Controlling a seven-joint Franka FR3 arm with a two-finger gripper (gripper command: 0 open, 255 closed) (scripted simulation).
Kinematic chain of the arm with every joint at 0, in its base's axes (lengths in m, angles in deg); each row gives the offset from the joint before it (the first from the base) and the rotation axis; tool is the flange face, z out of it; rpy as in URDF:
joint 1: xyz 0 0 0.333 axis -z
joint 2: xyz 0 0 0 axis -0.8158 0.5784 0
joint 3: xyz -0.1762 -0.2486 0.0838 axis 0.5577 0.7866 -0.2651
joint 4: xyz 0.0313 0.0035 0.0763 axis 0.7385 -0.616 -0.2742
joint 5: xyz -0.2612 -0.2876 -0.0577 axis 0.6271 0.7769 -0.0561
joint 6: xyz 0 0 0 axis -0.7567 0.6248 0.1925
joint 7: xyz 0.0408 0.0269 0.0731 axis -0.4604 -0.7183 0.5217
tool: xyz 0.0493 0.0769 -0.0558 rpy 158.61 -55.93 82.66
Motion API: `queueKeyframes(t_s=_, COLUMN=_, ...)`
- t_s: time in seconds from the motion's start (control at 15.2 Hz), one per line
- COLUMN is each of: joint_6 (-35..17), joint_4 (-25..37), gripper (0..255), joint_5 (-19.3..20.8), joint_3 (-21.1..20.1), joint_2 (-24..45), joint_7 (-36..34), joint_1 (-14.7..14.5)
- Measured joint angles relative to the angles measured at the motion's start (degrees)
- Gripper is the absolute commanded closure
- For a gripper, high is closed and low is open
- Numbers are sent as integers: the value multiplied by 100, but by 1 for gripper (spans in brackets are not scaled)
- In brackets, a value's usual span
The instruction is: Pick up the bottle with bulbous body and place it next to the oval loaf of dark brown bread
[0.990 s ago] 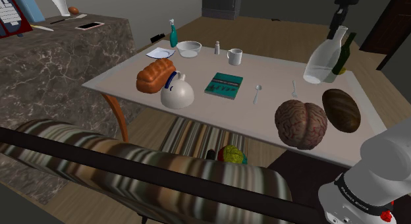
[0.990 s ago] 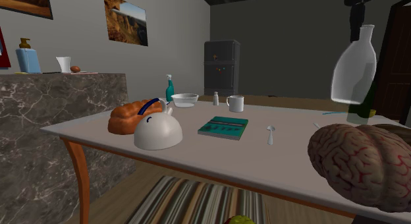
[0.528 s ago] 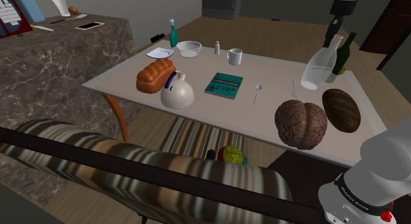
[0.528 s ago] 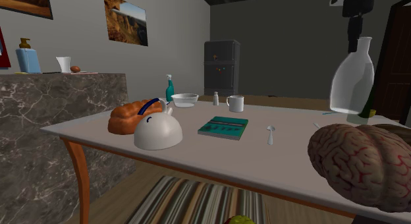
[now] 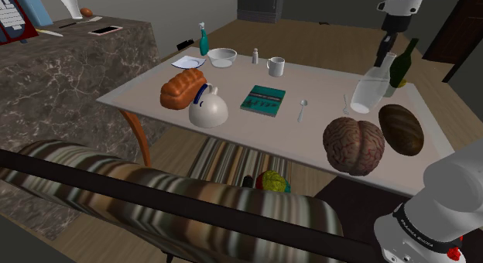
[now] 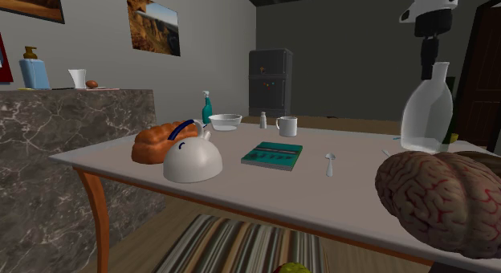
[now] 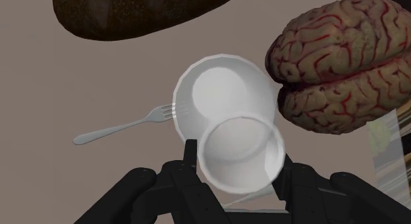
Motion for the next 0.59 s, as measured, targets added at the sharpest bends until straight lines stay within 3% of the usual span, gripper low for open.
queueKeyframes(t_s=0.59, joint_6=-689, joint_4=-593, gripper=255, joint_5=-5, joint_3=18, joint_2=99, joint_7=-25, joint_1=9)
